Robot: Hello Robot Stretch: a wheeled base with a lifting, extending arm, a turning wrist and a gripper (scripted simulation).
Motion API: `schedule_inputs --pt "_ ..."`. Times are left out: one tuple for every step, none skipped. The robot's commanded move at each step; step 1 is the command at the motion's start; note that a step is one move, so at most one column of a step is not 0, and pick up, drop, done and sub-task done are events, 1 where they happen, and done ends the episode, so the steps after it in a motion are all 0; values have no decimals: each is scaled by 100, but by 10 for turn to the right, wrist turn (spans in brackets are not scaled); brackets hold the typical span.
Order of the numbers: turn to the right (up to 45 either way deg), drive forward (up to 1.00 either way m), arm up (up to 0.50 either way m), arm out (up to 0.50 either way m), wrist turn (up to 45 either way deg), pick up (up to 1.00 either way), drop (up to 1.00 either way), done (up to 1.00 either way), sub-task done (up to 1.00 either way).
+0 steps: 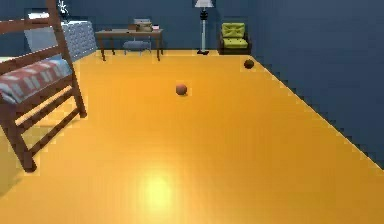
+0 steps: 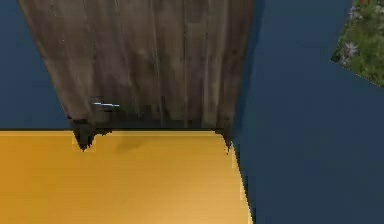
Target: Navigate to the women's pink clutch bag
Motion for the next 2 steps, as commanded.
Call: schedule_inputs --pt "0 15 0 0 0 0 0 0 0" --pt "-450 0 0 0 0 0 0 0 0"
